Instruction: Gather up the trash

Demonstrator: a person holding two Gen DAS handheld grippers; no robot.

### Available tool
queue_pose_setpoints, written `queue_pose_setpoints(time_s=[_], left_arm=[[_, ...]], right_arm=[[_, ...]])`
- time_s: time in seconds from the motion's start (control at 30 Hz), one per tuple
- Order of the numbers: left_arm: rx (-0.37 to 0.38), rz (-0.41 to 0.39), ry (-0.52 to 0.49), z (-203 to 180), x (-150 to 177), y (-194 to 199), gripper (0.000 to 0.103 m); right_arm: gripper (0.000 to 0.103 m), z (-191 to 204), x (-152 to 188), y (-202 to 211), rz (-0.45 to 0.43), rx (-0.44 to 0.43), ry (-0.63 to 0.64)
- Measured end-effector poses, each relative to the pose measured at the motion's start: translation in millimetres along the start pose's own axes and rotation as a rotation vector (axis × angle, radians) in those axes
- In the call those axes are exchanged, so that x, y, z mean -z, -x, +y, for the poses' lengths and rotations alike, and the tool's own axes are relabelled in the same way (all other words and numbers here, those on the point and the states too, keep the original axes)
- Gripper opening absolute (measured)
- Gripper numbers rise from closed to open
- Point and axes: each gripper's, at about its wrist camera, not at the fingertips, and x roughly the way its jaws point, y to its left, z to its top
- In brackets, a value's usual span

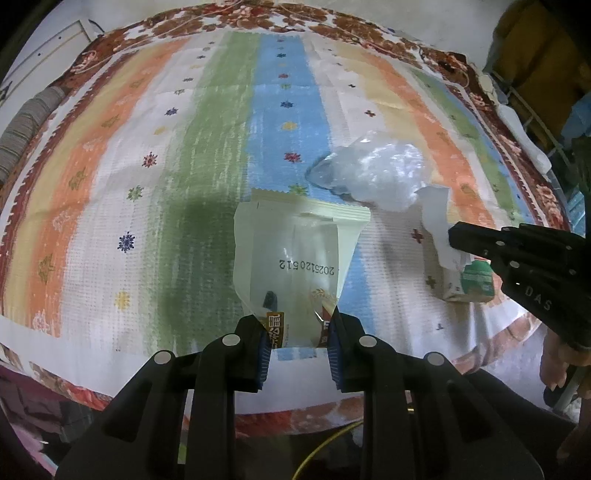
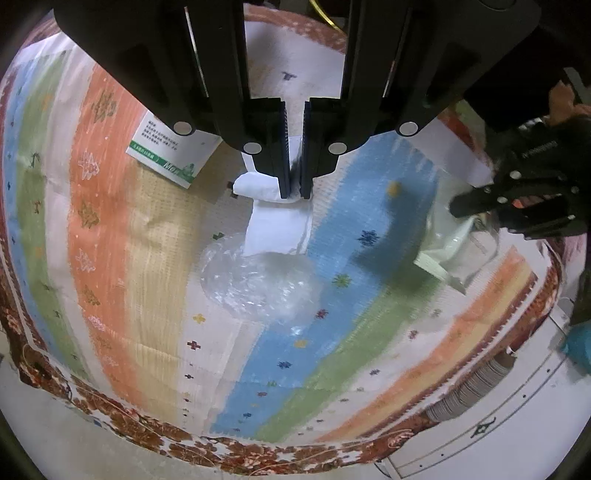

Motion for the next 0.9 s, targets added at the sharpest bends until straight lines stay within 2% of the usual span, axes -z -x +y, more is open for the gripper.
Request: queue_pose_setpoints(time_s=[0.4, 0.7, 0.9], left_arm=[[0.085, -0.069, 0.046, -6.3, 12.8, 48.8, 0.024], [0.129, -0.098, 0.069, -15.2, 21.5, 67.6, 0.024], [0.181, -0.123, 0.084, -19.7, 34.4, 85.5, 0.024]], right_arm=[[0.005, 13.4, 15.6, 39.6, -0.054, -0.022, -0.016], [0.005, 24.5, 38.5, 73.4, -0.105, -0.002, -0.005], [0.005, 34.2, 48.9, 95.9, -0.14, -0.022, -0.006]])
